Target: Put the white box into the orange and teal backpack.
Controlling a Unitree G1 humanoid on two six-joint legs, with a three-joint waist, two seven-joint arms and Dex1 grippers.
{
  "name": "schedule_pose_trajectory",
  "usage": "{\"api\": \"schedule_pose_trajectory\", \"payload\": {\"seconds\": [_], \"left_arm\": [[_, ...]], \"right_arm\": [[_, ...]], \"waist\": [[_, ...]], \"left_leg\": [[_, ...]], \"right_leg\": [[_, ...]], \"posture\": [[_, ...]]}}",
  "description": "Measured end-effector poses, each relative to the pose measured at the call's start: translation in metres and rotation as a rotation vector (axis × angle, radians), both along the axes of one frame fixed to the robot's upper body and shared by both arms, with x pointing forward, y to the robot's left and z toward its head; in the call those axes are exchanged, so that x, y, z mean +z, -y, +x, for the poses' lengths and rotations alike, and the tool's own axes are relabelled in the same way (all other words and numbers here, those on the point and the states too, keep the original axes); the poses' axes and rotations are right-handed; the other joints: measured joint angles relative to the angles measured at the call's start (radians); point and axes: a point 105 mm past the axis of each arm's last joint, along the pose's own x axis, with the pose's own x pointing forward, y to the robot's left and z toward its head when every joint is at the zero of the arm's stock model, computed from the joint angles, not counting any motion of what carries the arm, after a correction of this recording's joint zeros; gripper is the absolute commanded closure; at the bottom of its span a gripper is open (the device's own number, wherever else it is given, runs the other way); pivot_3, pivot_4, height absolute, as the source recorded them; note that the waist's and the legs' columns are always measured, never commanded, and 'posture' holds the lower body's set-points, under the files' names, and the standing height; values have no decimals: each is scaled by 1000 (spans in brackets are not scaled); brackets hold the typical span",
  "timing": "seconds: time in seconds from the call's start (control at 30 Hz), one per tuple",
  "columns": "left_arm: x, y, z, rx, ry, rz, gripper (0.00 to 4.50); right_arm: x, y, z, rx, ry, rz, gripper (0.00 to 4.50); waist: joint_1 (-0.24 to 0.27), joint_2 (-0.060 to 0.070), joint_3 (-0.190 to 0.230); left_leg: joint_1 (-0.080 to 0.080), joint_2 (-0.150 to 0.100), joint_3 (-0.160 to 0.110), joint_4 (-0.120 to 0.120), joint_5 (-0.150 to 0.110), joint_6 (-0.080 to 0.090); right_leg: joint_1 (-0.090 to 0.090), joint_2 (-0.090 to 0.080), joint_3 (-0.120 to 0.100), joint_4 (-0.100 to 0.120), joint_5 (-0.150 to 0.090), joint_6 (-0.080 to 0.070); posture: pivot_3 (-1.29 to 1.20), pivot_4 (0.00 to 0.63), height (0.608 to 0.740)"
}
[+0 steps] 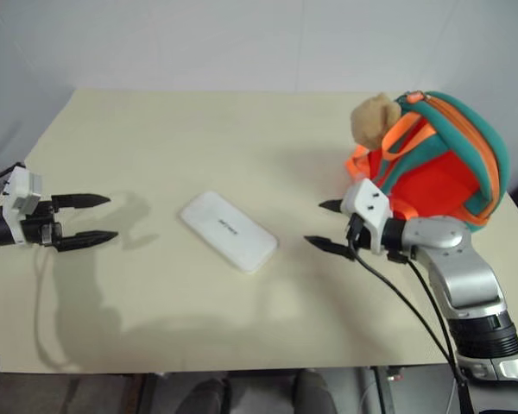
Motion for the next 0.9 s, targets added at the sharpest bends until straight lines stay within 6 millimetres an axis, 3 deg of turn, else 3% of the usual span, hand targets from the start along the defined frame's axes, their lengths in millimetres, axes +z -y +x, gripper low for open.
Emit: {"api": "schedule_pose_trajectory", "payload": {"seconds": [0.1, 0.13, 0.23, 0.43, 0.6, 0.9], "left_arm": [[-3, -2, 4, 23, -7, 6, 15], [-3, -2, 5, 25, -1, 6, 392], [-7, -4, 11, 72, -7, 23, 1161], [-16, 6, 18, 63, -26, 19, 3059], [-10, 15, 27, 53, -11, -2, 4498], [-13, 37, 51, 45, -13, -17, 4500]], "right_arm": [[-5, -4, 0, -45, -44, -10, 0], [-6, -5, 0, -59, -56, -5, 0], [-12, -8, -2, -87, -85, -7, 601], [-18, -26, -16, -52, -118, -4, 2660], [-19, -32, -21, -46, -121, 8, 4299], [-46, -40, -25, -64, -155, -76, 4380]], "waist": [[2, 0, 0], [2, 0, 0], [3, 0, 0], [4, 0, 0], [4, -1, 0], [3, -1, -1]], "left_leg": [[0, 0, 0, 0, 0, 0], [0, 0, 0, 1, 0, 0], [0, 0, 0, 1, 0, 0], [-1, 0, 0, 1, 0, 0], [0, 0, 0, 1, 0, 0], [-1, 0, 0, 2, 0, 0]], "right_leg": [[0, 0, 0, 0, 0, 0], [0, 0, 0, 0, 0, 0], [0, 0, 0, 1, 0, 0], [0, 0, 0, 1, 0, 0], [0, 0, 0, 1, 0, 0], [0, 0, -1, 2, 0, 0]], "posture": [[0, 150, 740], [0, 150, 740], [0, 150, 740], [0, 150, 740], [0, 150, 740], [0, 150, 740]]}}
